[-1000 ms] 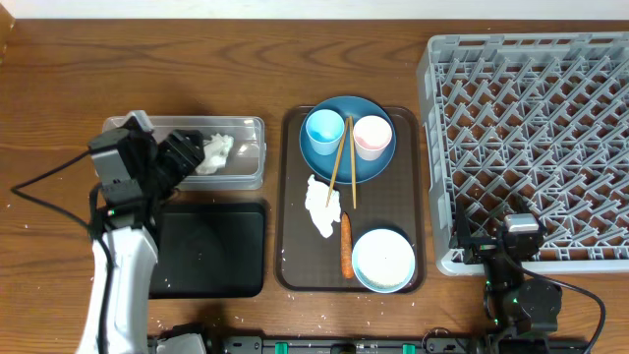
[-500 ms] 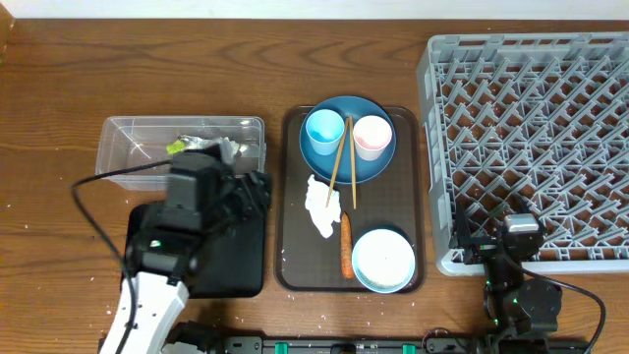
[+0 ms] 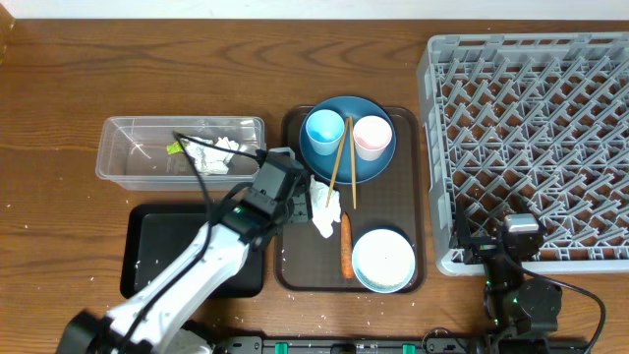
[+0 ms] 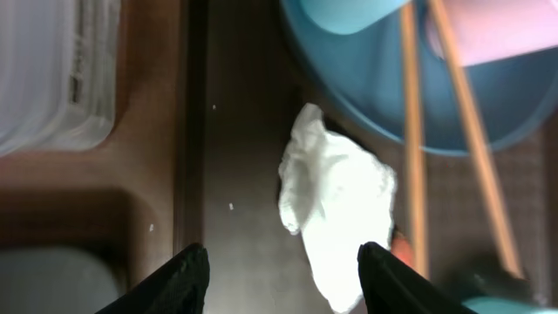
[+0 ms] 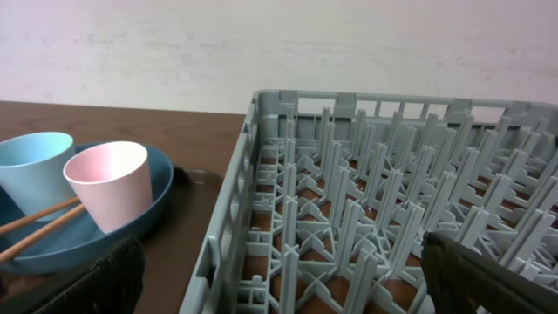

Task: Sort waste into correct bins and load items into the dishwasher rack
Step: 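Reach the left gripper to the remaining tissue and grasp it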

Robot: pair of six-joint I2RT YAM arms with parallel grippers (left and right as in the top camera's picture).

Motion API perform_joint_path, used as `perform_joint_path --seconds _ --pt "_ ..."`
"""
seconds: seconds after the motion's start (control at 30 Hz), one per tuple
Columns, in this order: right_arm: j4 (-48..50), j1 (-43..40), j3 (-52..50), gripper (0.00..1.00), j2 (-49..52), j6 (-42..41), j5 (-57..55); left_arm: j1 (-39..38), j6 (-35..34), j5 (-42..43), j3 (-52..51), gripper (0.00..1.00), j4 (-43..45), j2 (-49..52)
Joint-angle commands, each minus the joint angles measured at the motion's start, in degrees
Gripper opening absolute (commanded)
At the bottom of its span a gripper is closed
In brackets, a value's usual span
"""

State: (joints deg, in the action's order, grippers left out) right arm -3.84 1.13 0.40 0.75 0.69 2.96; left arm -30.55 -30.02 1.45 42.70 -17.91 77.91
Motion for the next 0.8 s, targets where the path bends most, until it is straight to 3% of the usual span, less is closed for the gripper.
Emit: perform_joint_path --seconds 0.0,0.53,0.77 --pt "-0.2 -0.2 -0.1 0.99 0.1 0.2 0.0 -0.2 -0.3 -1.7 1.2 0.57 2.4 3.8" --pt "-0.2 -0.2 -0.1 0.99 0.1 0.2 0.0 -0.2 -0.6 9.0 1.2 0.58 5.6 7.8" --pt "-0.2 -0.2 -0.1 0.99 0.1 0.2 0.0 -0.8 -0.7 9.9 1.2 0.58 5.4 7.8"
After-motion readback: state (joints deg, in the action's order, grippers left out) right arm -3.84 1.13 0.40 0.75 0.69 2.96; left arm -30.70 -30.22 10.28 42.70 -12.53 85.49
